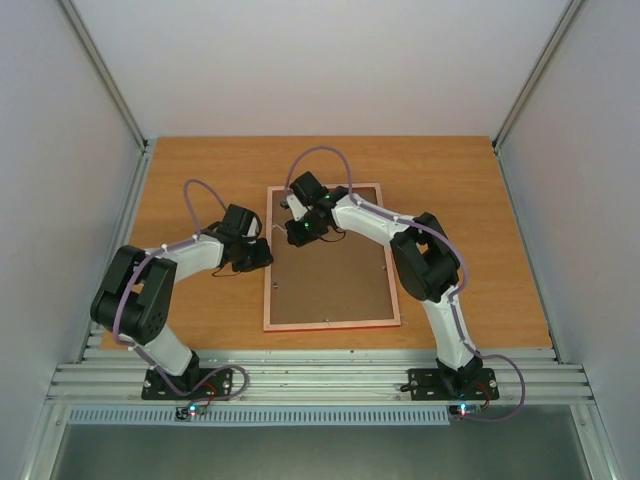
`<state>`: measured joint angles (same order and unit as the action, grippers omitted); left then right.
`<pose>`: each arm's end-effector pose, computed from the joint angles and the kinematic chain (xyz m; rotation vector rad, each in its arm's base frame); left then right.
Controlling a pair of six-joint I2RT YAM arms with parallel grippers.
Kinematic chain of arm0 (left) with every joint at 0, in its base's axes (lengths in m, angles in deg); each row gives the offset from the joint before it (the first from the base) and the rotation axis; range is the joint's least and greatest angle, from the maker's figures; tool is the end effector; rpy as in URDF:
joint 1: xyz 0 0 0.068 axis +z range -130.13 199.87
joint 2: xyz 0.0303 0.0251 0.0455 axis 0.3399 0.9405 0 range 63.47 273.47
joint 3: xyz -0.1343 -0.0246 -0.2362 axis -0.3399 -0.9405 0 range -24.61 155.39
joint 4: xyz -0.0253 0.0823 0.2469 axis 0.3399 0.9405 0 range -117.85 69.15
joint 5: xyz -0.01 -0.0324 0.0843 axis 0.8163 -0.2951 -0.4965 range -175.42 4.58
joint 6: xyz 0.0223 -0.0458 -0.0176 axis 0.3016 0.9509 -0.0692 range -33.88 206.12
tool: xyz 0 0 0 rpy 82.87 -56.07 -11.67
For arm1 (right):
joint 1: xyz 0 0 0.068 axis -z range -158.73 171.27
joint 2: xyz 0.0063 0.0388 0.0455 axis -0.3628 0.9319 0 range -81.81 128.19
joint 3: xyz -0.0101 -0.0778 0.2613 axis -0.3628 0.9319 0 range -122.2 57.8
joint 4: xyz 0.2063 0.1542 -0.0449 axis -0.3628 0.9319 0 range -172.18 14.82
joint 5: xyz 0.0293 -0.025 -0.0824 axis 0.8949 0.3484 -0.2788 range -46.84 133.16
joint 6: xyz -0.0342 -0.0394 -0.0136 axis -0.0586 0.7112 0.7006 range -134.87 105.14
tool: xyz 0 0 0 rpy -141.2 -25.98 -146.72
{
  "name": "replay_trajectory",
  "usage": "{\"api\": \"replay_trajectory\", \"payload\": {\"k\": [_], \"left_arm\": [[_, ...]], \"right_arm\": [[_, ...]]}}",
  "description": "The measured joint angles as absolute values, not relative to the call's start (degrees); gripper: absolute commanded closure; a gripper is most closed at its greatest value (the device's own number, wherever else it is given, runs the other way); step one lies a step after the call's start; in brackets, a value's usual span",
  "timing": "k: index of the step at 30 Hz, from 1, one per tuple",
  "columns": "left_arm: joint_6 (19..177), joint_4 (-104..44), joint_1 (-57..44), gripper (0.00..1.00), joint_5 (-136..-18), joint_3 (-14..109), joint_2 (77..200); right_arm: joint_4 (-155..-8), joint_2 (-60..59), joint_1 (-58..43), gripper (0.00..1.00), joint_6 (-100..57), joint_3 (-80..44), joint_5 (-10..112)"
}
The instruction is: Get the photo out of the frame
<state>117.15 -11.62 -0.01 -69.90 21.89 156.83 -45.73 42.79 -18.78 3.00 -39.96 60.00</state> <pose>0.2750 -0.1095 0.1427 -0.1789 2.7617 -0.6249 0.3486 0.3064 0.1772 -1.3878 2.3124 0.5148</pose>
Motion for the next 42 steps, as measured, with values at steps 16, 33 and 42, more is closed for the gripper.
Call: {"api": "replay_trajectory", "payload": {"k": [16, 33, 42], "left_arm": [[116.71, -13.04, 0.26, 0.86, -67.97, 17.74, 153.60], [116.71, -12.91, -0.09, 0.87, -67.40, 16.45, 152.31], [116.71, -12.56, -0.20, 0.87, -67.40, 16.45, 152.20]], "right_arm": [[-42.26, 44.27, -18.70, 0.99, 3.29, -42.21, 60.91], [-38.50, 47.07, -19.37, 0.99, 4.97, -45.99, 63.08], [-34.54, 47.27, -19.90, 0.99, 6.92, -47.80, 62.64]]}}
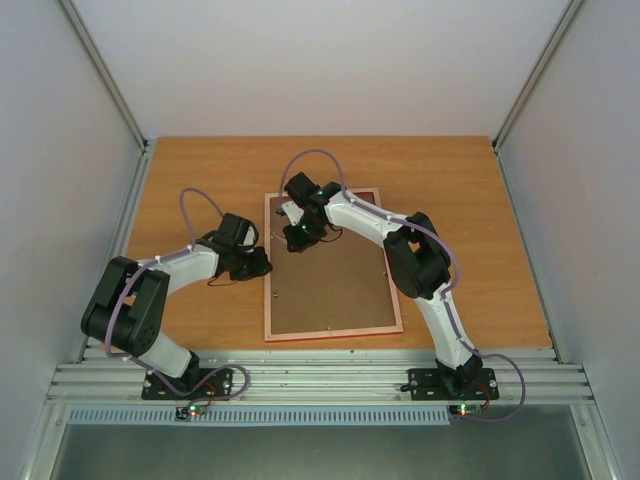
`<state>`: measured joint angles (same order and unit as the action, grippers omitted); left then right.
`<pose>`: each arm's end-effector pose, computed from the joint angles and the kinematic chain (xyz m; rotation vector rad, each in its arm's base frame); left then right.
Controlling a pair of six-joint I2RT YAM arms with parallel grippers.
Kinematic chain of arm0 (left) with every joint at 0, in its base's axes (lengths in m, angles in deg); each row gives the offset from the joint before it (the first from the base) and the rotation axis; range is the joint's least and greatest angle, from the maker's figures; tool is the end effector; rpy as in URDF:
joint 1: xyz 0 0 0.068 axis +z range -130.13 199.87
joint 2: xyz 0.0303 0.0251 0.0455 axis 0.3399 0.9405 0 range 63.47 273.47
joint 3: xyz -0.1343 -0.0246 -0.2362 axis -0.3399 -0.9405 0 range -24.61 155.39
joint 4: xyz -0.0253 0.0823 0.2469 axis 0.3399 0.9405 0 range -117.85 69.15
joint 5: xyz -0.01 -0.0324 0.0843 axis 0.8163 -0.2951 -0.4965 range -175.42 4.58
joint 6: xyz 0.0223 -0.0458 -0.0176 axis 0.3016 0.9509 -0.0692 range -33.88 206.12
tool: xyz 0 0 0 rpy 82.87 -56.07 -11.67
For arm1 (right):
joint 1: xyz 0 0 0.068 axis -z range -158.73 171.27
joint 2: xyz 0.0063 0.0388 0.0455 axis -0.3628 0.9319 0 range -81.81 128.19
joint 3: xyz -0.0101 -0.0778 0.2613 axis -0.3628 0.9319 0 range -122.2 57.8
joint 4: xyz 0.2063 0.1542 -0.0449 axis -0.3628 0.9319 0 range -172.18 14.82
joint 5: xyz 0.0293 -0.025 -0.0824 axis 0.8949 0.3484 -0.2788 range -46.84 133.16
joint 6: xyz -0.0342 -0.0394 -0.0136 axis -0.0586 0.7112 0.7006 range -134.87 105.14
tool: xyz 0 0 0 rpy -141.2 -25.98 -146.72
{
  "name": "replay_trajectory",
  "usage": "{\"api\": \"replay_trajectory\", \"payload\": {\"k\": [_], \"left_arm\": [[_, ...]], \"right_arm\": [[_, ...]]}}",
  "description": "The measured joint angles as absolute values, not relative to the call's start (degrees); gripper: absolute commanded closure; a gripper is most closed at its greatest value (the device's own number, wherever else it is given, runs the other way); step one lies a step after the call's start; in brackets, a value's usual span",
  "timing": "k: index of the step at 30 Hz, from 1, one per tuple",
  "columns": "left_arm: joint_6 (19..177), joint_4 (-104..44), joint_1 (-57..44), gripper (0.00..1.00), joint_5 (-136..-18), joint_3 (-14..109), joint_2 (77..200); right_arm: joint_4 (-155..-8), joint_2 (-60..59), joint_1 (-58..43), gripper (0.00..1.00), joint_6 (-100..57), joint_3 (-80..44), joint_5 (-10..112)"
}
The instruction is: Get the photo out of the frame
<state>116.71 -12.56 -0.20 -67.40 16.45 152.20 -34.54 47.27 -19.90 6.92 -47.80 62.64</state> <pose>0.2522 -0.1038 0.1407 -0.1486 2.7670 -0.6818 0.3458 0.3181 0.1741 -1.5428 2.3655 0.5568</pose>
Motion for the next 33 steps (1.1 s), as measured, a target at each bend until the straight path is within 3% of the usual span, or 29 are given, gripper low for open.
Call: {"api": "replay_trajectory", "payload": {"k": [18, 33], "left_arm": [[116.73, -12.26, -0.47, 0.87, -67.71, 16.23, 151.78], [116.71, -10.33, -0.51, 0.82, -68.17, 15.22, 149.95]], "right_arm": [[-31.15, 46.39, -20.93, 0.99, 9.28, -47.17, 60.39], [-30.52, 35.92, -20.05, 0.99, 9.04, -37.14, 59.76]]}}
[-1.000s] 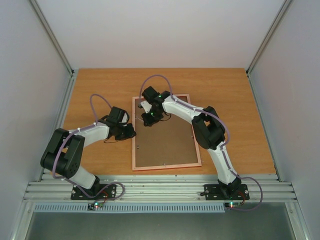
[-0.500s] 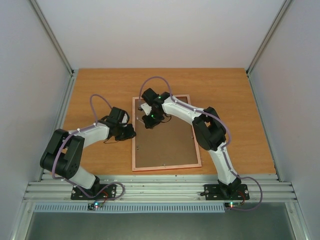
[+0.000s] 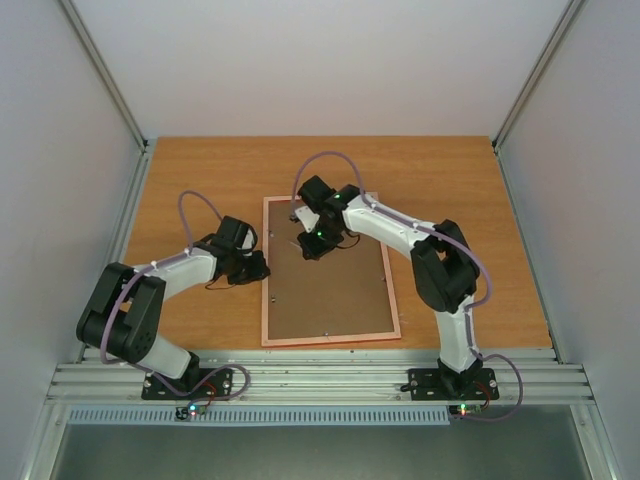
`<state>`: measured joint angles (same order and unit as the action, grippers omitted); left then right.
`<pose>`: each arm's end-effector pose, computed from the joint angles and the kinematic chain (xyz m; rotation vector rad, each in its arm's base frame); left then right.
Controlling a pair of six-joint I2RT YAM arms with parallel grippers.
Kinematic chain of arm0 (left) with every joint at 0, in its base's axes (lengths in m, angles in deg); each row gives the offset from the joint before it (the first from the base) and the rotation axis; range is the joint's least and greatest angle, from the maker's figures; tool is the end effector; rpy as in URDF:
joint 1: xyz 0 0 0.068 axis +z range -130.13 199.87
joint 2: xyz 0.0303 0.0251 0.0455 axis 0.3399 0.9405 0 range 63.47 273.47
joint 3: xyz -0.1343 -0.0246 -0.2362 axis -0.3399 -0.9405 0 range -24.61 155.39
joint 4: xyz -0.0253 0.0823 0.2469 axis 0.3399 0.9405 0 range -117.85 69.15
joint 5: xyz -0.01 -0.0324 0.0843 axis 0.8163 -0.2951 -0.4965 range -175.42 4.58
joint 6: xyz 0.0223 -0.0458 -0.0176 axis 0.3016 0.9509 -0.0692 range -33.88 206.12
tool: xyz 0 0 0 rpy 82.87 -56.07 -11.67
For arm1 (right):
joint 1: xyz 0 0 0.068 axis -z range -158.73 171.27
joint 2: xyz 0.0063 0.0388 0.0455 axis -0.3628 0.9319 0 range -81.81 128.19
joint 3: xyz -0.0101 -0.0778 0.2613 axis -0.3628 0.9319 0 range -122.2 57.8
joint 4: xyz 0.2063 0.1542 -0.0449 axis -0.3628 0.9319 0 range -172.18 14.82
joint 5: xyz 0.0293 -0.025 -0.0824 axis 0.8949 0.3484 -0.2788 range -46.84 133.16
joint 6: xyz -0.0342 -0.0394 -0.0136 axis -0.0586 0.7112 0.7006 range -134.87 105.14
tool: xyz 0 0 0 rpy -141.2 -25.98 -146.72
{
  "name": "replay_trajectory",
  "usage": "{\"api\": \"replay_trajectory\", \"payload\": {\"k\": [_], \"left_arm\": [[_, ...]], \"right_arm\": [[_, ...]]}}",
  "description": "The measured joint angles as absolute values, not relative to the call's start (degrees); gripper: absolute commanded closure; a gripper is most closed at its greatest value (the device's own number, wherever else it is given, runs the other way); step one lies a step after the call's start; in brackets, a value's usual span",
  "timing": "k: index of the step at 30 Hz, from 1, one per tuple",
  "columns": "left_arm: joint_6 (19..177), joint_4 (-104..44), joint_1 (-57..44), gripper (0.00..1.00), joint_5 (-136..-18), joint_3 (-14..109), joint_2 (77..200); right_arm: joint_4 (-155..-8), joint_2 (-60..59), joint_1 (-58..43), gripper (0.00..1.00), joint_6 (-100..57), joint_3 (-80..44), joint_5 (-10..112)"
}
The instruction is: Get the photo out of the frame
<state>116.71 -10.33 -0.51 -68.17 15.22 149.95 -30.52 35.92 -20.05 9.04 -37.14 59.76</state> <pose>0.2426 -0.1013 0.1428 -0.1515 2.7873 -0.6574 0.3093 0.2854 0.2034 -1.6008 2.3954 0.4751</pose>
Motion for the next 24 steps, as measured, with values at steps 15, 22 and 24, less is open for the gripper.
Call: {"api": "replay_trajectory", "payload": {"k": [15, 22, 24], "left_arm": [[116.71, -10.11, -0.51, 0.82, -68.15, 15.11, 149.77], [116.73, -10.14, -0.51, 0.82, -68.08, 15.11, 149.77], [116.73, -10.14, -0.51, 0.82, -68.08, 15.11, 149.77]], "right_arm": [[-33.16, 31.99, -16.47, 0.99, 7.61, -33.86, 62.05], [-35.61, 36.40, -18.65, 0.99, 4.58, -36.44, 65.61], [-36.44, 37.80, -19.31, 0.99, 3.51, -36.85, 66.25]]}}
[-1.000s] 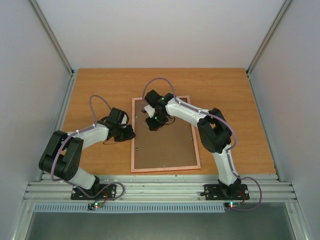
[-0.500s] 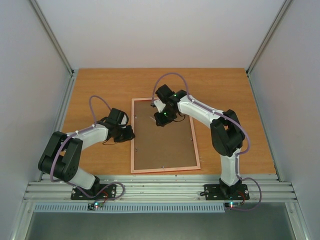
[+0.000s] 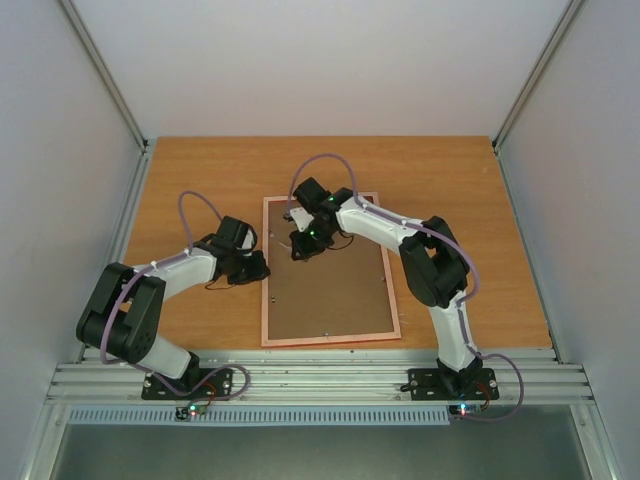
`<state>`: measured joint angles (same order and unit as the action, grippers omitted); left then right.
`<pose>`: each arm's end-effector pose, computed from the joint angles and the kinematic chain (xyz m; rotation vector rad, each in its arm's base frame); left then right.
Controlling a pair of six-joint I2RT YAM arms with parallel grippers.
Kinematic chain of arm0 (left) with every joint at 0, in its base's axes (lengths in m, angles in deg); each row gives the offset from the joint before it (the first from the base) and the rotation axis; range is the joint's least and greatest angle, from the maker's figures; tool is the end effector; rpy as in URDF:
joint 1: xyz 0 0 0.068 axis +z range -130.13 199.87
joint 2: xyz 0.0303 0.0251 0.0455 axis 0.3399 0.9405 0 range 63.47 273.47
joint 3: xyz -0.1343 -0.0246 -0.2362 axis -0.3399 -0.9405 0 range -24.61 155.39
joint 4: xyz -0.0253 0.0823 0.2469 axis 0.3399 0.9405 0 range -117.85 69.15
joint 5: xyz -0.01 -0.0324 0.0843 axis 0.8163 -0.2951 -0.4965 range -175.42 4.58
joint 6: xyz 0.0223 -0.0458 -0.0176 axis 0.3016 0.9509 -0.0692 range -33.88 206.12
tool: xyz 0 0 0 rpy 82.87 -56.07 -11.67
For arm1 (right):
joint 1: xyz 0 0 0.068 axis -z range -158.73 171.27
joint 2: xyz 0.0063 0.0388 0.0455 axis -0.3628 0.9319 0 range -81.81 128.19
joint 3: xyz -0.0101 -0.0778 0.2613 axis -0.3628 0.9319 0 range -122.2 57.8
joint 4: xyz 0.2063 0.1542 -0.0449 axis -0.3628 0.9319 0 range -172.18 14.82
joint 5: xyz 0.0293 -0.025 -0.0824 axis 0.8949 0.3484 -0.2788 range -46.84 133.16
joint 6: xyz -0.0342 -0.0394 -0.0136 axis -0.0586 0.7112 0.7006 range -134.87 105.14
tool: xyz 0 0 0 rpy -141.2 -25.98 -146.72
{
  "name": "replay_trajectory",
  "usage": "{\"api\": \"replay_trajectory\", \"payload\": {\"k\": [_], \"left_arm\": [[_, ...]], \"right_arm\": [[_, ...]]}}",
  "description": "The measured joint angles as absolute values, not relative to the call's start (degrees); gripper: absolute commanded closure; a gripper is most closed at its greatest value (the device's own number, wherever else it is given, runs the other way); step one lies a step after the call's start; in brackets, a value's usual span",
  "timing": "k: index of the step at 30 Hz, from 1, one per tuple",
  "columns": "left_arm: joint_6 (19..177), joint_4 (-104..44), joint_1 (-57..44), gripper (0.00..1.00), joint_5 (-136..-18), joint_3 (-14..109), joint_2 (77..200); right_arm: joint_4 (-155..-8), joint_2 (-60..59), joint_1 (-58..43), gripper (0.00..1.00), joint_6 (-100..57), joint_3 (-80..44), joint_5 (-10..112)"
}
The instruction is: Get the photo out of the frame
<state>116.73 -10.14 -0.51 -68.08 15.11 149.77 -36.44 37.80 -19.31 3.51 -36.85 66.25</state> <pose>0.2417 -0.1011 0.1430 -0.1521 2.7897 -0.6587 0.3198 0.2922 0.1933 -1.4717 2.4046 0.6572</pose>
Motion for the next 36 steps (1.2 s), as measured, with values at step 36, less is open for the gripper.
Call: {"api": "replay_trajectory", "payload": {"k": [36], "left_arm": [[116.93, -10.70, -0.47, 0.82, -67.84, 14.74, 149.73]], "right_arm": [[-40.90, 45.10, -19.90, 0.99, -4.84, -42.19, 66.20]]}}
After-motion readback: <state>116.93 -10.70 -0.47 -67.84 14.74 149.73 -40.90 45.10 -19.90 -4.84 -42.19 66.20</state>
